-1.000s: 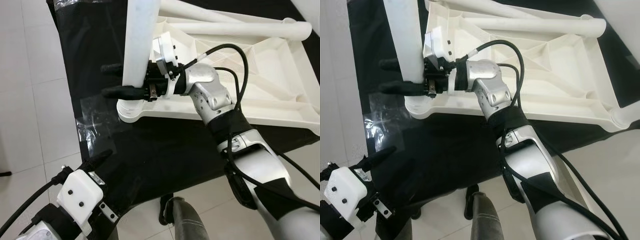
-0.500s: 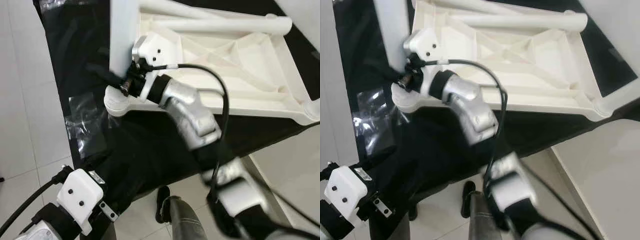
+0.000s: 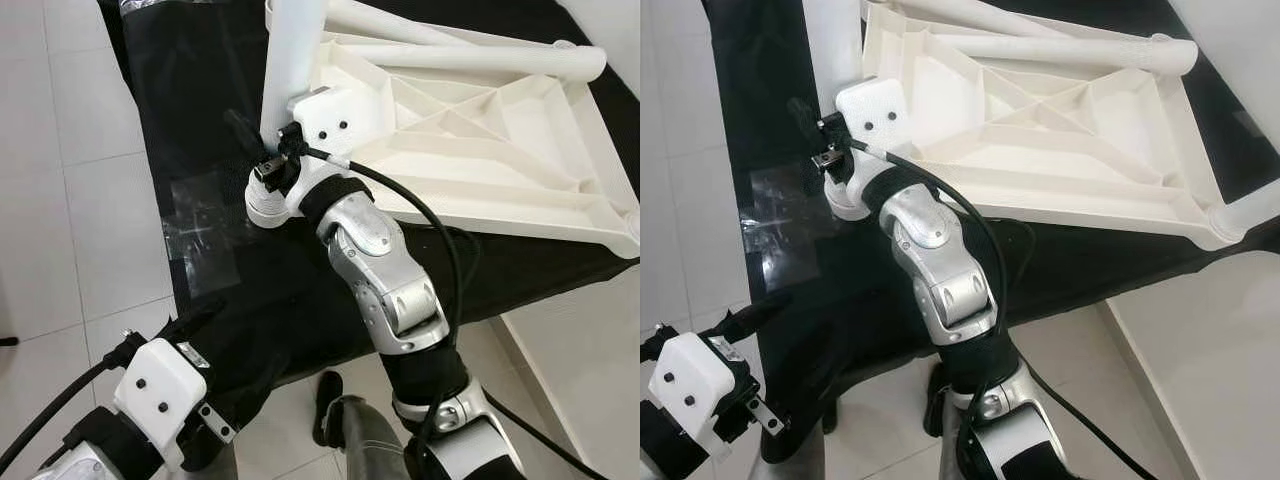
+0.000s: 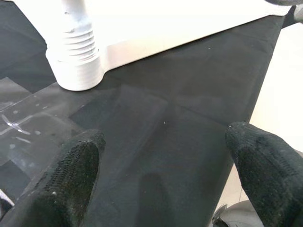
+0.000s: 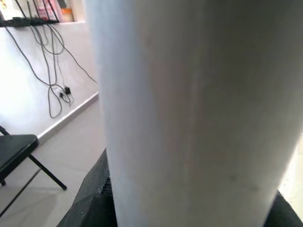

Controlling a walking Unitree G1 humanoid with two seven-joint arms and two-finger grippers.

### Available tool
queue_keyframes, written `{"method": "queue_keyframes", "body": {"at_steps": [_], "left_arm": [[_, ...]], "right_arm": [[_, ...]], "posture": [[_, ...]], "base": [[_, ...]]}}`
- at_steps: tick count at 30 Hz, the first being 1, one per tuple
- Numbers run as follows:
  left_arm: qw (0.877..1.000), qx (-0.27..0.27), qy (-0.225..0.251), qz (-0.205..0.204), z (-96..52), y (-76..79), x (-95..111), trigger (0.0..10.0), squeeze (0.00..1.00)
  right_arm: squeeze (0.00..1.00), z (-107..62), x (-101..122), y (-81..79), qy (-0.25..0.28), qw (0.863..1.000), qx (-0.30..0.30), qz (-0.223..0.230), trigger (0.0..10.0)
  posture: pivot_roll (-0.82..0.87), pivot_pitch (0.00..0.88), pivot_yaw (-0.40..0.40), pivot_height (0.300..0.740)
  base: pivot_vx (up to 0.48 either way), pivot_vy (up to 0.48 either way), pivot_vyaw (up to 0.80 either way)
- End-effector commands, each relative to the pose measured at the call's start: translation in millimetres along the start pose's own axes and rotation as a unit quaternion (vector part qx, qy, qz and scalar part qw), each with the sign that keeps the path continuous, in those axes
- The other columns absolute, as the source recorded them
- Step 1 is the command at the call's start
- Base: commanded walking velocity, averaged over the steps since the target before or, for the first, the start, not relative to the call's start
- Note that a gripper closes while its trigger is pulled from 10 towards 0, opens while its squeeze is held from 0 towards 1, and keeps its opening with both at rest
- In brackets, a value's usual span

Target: Building children table

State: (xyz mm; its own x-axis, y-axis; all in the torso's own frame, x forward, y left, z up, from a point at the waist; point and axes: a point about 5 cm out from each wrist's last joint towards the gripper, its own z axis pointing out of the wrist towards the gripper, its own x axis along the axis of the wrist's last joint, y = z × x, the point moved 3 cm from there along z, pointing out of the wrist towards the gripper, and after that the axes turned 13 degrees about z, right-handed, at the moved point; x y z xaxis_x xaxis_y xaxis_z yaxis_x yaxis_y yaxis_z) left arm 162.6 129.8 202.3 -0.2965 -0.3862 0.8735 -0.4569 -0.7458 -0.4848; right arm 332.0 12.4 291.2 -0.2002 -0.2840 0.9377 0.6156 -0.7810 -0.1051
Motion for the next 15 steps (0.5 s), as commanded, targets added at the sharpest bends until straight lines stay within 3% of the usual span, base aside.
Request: {"method": "queue_keyframes", "body": {"at_steps": [1, 10, 15], "left_arm": [[1.000, -0.009, -0.010, -0.007, -1.4, 4.2, -3, 10.0, 0.00], [1.000, -0.009, -0.010, -0.008, -0.4, 3.6, -4, 10.0, 0.00], [1.000, -0.008, -0.010, -0.007, 0.0, 3.2, -4, 10.0, 0.00]], "right_arm": [[0.00, -14.1, -52, 7.5, -0.103, 0.992, -0.058, 0.040, 10.0], [0.00, -12.8, -49, 12.9, -0.099, 0.991, -0.074, 0.051, 10.0], [0.00, -6.0, -38, 15.3, -0.074, 0.990, -0.059, 0.103, 10.0]], "posture": [[0.25, 0.485, -0.180, 0.740], [0.25, 0.485, -0.181, 0.740], [0.25, 0.482, -0.180, 0.740]], "base": [[0.000, 0.000, 0.00], [0.000, 0.000, 0.00], [0.000, 0.000, 0.00]]}}
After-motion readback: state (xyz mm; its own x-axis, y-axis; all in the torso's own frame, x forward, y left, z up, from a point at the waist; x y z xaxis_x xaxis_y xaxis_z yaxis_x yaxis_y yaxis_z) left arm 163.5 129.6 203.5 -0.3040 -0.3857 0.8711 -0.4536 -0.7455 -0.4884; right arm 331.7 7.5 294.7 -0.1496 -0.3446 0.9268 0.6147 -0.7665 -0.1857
